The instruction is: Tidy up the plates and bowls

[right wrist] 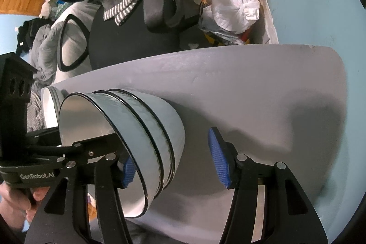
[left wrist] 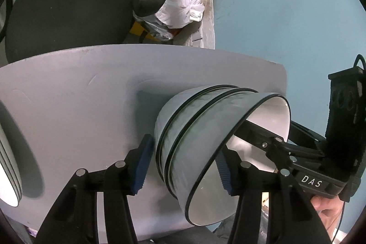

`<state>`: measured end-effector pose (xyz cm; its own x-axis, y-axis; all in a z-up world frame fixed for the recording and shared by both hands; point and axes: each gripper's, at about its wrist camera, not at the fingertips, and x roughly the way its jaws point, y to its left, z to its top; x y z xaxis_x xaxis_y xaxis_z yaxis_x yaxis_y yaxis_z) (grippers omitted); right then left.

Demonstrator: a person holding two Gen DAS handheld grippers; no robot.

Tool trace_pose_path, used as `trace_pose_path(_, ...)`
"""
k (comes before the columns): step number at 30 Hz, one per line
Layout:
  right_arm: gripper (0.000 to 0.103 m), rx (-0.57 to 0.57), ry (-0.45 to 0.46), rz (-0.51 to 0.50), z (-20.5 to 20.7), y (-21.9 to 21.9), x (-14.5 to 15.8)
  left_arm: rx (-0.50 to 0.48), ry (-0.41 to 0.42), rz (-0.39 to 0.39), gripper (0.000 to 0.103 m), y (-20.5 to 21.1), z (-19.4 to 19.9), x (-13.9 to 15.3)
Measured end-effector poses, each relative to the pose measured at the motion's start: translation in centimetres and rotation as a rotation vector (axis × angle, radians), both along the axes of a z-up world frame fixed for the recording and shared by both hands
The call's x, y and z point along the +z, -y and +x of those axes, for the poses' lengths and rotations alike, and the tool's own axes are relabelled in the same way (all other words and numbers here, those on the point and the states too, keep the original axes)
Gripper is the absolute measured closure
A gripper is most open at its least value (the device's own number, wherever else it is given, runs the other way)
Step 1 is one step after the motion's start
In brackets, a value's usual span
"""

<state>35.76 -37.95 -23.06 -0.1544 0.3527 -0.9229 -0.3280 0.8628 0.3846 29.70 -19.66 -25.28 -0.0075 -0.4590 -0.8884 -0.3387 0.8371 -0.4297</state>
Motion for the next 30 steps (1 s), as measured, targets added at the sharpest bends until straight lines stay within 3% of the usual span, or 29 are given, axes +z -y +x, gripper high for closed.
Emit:
trace_pose_path(7,0.048,-0.025,0.015,0.022,-0.4,0.1,0.0,-0.005,0.038,0.019,0.05,0.3,-0.6,0.5)
trace_pose_path(8,0.049,-0.038,-0.004,0.035,-0.4,0.1,-0.2,-0.004,0.043,0.021,0.051,0.3,-0.8,0.6)
trace_pose_path(10,0.067,-0.053,-0.036,0.076,-0.4,0.1,-0.2,0.005,0.051,0.026,0.052,0.2,-1.1,0.8)
trace_pose_path(20,0.075,-0.008,-0.027,0.002,-0.5,-1.0,0.5,0.047,0.067,0.024,0.065,-0.9,-1.9,1.4)
trace_pose_path(30,0.083,0.007,-0.013,0.007,-1.2,-0.6,0.6,0.023,0.075,0.049,0.066,-0.7,-2.2,1.6)
